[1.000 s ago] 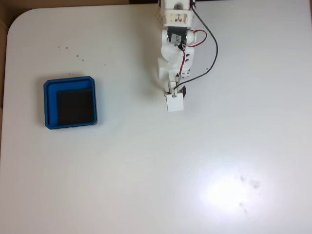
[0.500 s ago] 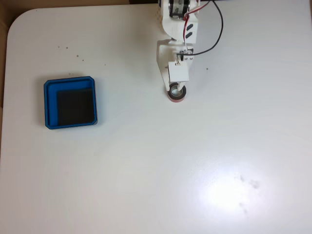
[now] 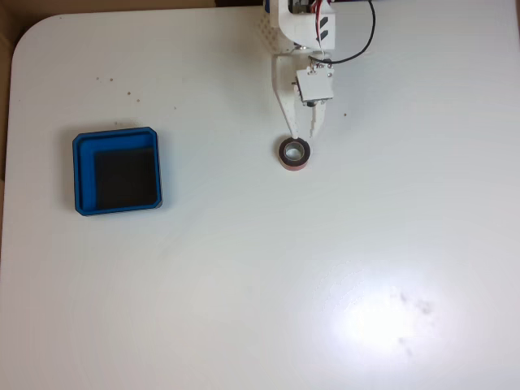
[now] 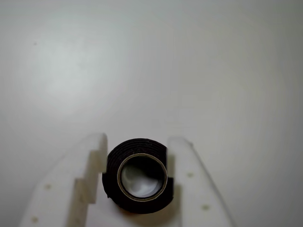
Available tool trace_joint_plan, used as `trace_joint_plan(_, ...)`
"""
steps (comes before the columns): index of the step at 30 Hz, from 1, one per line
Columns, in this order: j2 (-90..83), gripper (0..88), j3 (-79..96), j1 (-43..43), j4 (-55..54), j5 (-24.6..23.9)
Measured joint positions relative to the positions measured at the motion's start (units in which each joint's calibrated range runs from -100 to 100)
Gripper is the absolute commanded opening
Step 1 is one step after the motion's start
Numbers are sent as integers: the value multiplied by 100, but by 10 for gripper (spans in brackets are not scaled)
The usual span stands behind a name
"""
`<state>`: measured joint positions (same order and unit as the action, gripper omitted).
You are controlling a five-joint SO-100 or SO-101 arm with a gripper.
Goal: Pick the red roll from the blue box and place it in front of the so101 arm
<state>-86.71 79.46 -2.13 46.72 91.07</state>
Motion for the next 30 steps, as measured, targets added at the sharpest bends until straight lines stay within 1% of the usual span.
trace_joint_plan(5, -550, 116, 610, 20, -246, 0)
trace_joint_plan(12, -610, 116, 1857, 20, -1716, 0)
trace_joint_plan(14, -610, 116, 1946, 20, -1913, 0)
trace_joint_plan(23, -635, 116, 1964, 366, -2036, -17)
trace_joint_plan(30, -635, 116, 1964, 376, -2036, 17)
